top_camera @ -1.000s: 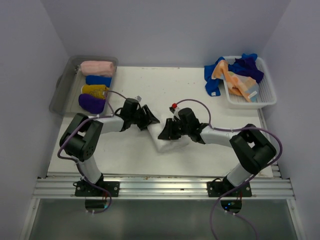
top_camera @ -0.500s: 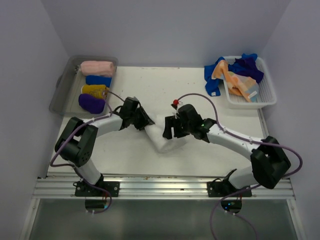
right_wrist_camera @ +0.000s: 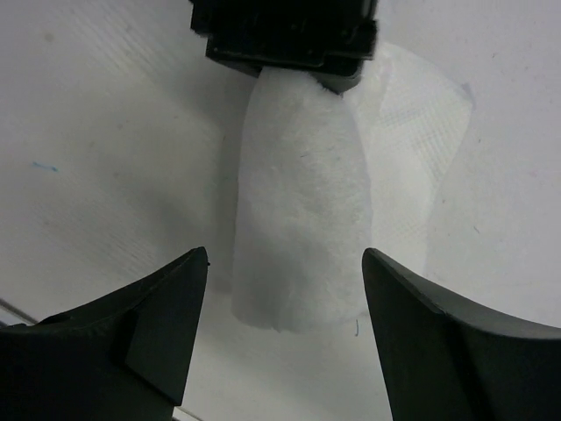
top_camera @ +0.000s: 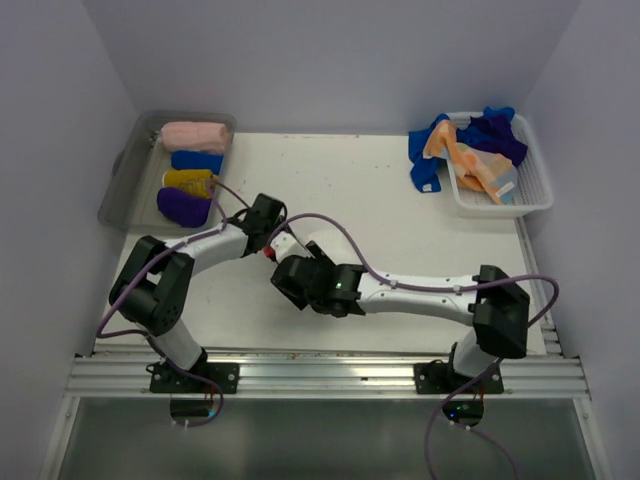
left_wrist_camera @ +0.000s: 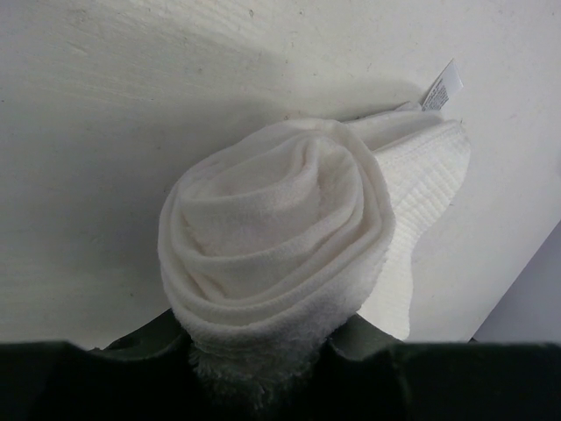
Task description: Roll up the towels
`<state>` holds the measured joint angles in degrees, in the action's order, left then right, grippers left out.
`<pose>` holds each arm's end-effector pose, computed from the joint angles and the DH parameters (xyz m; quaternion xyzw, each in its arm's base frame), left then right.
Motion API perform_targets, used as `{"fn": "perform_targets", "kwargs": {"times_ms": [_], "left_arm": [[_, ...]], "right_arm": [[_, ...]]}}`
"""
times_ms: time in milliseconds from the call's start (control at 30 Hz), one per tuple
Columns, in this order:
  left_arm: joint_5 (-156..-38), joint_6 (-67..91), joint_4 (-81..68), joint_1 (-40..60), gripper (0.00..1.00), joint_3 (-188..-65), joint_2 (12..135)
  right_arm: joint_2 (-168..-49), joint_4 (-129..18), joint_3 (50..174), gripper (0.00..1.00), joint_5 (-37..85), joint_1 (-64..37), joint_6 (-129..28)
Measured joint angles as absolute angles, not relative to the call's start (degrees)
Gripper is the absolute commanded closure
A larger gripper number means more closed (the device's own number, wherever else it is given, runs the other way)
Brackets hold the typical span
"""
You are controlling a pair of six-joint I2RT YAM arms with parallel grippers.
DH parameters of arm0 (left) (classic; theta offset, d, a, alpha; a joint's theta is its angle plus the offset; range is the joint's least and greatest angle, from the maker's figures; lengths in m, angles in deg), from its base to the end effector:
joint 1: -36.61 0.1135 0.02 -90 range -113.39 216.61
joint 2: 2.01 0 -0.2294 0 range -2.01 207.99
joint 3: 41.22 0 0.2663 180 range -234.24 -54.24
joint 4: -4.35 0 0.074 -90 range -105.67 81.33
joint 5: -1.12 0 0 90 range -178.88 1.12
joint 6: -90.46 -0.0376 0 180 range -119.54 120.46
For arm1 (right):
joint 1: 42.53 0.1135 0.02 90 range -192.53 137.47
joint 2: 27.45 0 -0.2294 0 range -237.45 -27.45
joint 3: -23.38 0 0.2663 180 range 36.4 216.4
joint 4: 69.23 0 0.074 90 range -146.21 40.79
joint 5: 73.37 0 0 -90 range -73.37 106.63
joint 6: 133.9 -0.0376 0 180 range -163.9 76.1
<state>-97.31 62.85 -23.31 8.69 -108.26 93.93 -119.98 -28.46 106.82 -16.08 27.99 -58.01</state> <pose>0.2962 -0.1632 0.1202 -0.2628 0.9185 -0.2531 0.1524 0.1396 0.3337 0.2198 -0.3408 0.8399 0.0261 0.4215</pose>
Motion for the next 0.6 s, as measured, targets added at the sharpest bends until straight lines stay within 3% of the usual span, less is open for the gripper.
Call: {"fn": "perform_targets", "kwargs": {"times_ms": [300, 433, 533, 567, 600], "left_arm": [[-96.96, 62.94, -24.29, 8.40, 1.00, -108.80, 94.11], [-96.90, 63.03, -24.31, 8.38, 1.00, -108.85, 94.15], [-96.74, 63.05, -24.31, 8.34, 1.00, -108.87, 94.19], [-96.72, 63.05, -24.31, 8.34, 1.00, -108.87, 94.19], [-96.70, 63.05, -24.33, 8.34, 1.00, -108.89, 94.19]], "right_arm": [[-130.45, -27.63, 106.97, 0.25, -25.09, 31.79, -53.66], [-133.38, -28.06, 106.97, 0.31, -28.91, 31.83, -53.36], [-134.85, -28.46, 106.97, 0.47, -31.34, 31.90, -53.25], [-135.15, -28.52, 106.99, 0.61, -32.08, 31.94, -53.25], [-135.37, -28.59, 107.01, 0.68, -32.50, 31.97, -53.23]]}}
